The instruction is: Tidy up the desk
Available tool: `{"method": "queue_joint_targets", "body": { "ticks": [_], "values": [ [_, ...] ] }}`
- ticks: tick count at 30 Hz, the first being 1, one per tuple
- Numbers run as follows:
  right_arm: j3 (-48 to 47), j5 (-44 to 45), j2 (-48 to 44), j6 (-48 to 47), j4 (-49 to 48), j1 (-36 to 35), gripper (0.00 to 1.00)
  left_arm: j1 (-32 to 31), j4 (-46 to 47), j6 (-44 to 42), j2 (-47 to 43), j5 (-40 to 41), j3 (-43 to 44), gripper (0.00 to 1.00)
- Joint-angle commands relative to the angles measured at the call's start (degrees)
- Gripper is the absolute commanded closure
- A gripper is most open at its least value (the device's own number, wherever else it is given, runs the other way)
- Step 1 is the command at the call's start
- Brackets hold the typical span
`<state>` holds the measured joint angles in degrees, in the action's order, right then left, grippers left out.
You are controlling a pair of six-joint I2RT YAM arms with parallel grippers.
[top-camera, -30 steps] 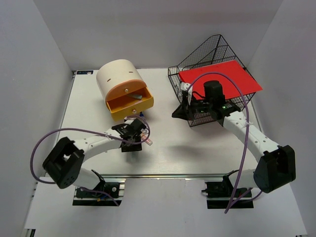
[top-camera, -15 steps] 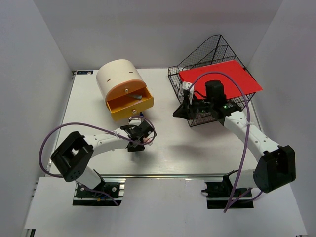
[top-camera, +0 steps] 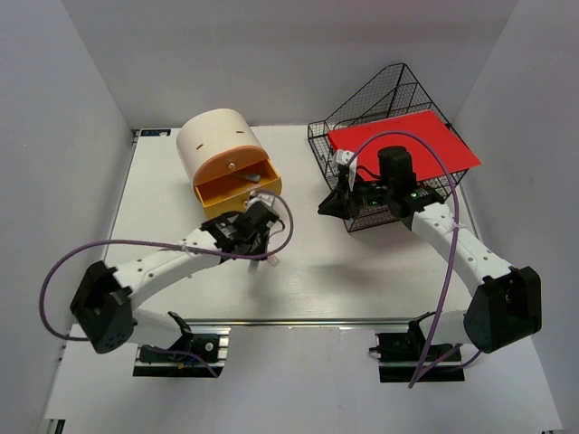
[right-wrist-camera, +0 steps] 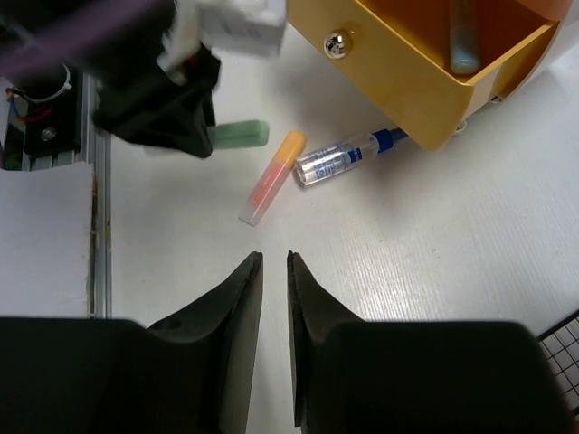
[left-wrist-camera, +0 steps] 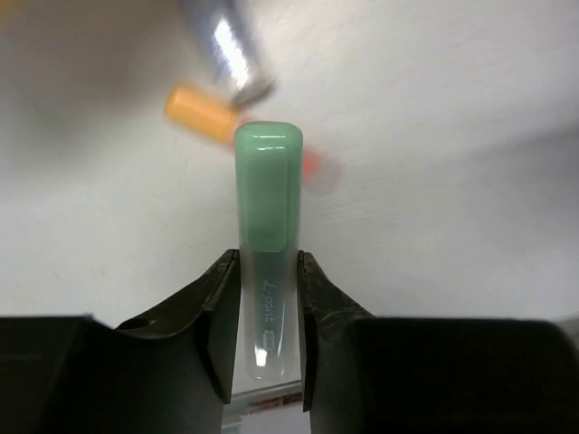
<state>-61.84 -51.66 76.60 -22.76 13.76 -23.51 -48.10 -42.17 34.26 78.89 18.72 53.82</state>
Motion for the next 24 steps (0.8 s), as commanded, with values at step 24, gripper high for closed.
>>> {"method": "queue_joint_targets", "body": {
  "ticks": [24],
  "values": [
    [-1.35,-1.86,-0.92,-1.41,0.39,0.75,0.77,14.6,23.35,-74.95,1.17,2.55,15.26,1.0]
  ]
}}
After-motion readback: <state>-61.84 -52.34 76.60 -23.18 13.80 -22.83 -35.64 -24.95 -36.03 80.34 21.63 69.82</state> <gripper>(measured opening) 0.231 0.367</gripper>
